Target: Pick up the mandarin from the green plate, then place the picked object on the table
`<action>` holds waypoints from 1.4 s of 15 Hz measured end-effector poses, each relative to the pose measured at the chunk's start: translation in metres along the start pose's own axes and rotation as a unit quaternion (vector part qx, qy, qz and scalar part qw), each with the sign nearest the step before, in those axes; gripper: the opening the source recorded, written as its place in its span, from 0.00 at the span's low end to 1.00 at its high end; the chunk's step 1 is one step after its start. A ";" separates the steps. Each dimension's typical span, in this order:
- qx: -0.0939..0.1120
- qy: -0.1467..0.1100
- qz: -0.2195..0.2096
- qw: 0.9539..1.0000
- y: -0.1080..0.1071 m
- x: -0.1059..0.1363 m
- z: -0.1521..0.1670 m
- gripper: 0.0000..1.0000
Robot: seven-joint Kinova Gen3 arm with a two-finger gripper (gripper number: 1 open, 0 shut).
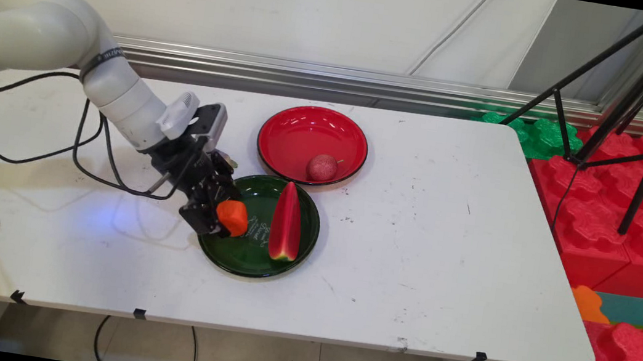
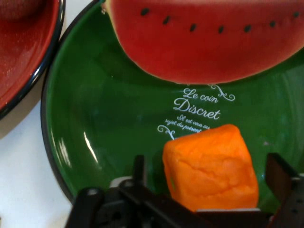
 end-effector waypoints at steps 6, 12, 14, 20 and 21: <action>0.002 0.004 0.003 1.000 0.001 0.004 0.004 0.00; 0.010 0.015 0.001 1.000 0.002 0.006 -0.009 0.00; 0.014 0.022 0.002 1.000 0.002 0.007 -0.019 0.00; 0.026 0.043 -0.001 0.999 0.004 0.009 -0.059 0.00; 0.028 0.045 -0.003 0.999 0.005 0.008 -0.066 0.00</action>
